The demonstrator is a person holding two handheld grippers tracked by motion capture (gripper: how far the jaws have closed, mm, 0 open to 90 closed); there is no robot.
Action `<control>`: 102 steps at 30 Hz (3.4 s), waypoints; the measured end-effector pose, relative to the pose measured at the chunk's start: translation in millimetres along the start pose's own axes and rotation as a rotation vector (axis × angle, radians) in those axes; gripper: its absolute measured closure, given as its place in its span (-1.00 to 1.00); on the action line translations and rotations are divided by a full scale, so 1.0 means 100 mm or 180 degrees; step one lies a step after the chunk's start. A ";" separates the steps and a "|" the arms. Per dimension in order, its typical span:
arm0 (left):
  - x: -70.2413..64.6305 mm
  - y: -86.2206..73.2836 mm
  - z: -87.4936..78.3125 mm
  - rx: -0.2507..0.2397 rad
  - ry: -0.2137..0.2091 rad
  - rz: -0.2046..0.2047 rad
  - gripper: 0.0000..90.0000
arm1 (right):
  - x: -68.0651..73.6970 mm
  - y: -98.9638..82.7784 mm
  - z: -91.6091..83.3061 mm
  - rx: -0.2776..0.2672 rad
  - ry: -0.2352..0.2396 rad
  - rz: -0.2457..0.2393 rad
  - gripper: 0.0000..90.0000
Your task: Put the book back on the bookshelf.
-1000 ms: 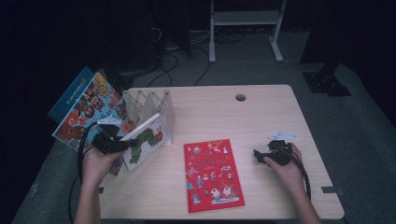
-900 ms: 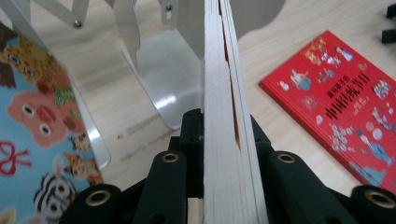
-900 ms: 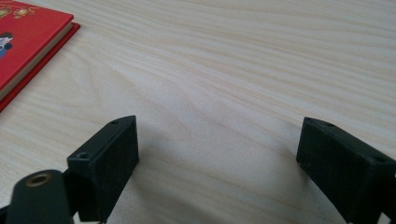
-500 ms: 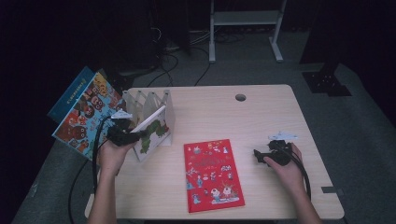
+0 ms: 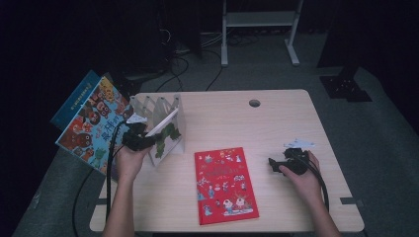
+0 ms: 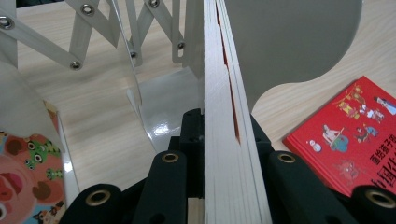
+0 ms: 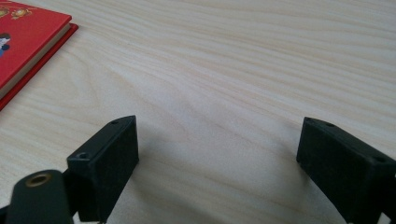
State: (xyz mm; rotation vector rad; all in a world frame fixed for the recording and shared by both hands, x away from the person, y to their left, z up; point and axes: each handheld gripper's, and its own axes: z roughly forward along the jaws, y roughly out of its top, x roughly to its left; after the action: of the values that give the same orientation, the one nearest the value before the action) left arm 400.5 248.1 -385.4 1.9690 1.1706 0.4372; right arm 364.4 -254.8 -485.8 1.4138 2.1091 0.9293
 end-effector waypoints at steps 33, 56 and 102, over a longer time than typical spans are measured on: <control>-0.07 -0.23 0.00 0.0026 0.0049 0.0118 0.29 | 0.00 0.00 0.00 0.0000 0.0001 0.0001 -0.74; -0.05 -0.61 -0.16 0.0315 0.0025 0.0448 0.36 | 0.00 0.00 0.00 -0.0001 0.0002 0.0001 -0.74; -0.47 -0.34 0.45 0.0241 -0.0336 0.0512 0.53 | -0.01 0.01 0.01 0.0001 -0.0002 -0.0005 -0.74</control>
State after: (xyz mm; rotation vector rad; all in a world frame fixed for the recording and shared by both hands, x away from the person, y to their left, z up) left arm 384.8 196.5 -435.2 2.1342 0.9796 0.3708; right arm 365.8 -254.8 -485.7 1.4124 2.1096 0.9280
